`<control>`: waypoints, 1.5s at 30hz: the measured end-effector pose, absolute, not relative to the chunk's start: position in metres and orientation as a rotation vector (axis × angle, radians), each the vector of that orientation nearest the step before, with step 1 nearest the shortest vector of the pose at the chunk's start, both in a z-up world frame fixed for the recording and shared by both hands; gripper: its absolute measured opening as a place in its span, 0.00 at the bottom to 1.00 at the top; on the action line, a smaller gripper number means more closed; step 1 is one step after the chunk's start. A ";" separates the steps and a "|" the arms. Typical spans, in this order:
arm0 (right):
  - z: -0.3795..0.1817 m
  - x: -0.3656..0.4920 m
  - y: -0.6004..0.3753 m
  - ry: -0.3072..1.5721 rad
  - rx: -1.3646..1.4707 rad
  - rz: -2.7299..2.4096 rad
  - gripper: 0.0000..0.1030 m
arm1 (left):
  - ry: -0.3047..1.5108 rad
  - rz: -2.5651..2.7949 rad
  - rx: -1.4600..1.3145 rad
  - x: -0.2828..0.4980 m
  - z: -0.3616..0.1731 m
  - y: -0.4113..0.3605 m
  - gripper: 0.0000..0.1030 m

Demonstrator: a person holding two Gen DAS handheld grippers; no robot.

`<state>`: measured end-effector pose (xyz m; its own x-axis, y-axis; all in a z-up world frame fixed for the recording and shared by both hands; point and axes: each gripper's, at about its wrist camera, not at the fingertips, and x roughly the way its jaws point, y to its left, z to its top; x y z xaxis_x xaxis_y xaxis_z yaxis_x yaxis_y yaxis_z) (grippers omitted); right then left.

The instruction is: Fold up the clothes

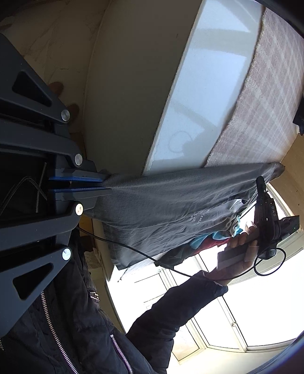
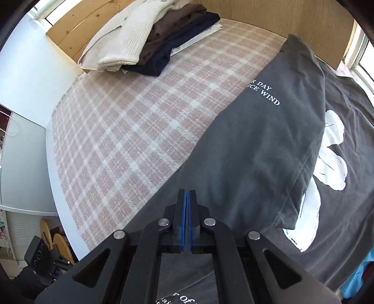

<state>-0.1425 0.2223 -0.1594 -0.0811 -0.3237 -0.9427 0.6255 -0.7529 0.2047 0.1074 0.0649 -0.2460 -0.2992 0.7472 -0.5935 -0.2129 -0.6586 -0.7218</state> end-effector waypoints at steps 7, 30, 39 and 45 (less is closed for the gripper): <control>-0.098 -0.131 0.256 0.235 1.478 -1.920 0.03 | -0.628 2.001 -1.450 0.118 -0.261 0.061 0.12; -0.098 -0.246 0.541 0.075 1.532 -2.389 0.36 | -0.294 1.988 -1.139 -0.012 -0.114 0.318 0.16; -0.138 -0.307 0.451 0.739 1.579 -2.047 0.40 | -0.248 2.034 -1.196 -0.119 -0.138 0.404 0.15; -0.178 -0.301 0.429 1.253 1.537 -1.932 0.44 | -0.259 2.031 -1.226 -0.159 -0.150 0.428 0.15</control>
<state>-0.3008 0.4293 -0.1778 -0.3363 0.2311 -0.9130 0.7394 -0.5356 -0.4079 -0.1593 0.4277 -0.1501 -0.2723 0.6795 -0.6813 -0.4864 -0.7081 -0.5118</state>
